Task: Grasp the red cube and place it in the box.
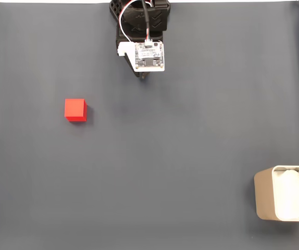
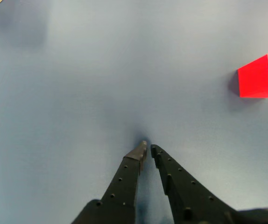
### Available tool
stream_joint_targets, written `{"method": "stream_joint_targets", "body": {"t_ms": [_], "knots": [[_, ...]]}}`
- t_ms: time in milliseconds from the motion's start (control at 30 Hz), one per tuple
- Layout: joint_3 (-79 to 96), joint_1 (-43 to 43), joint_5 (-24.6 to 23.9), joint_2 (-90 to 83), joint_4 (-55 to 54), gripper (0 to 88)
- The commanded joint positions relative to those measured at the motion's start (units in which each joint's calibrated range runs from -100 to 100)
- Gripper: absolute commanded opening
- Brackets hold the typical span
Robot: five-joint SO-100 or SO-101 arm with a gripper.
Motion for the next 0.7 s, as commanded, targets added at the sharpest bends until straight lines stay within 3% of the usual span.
{"method": "stream_joint_targets", "body": {"t_ms": [0,667], "knots": [[0.5,-0.1,-0.3,1.0,0.7,0.0],[0.5,-0.1,-0.3,0.6,0.9,0.0]]}}
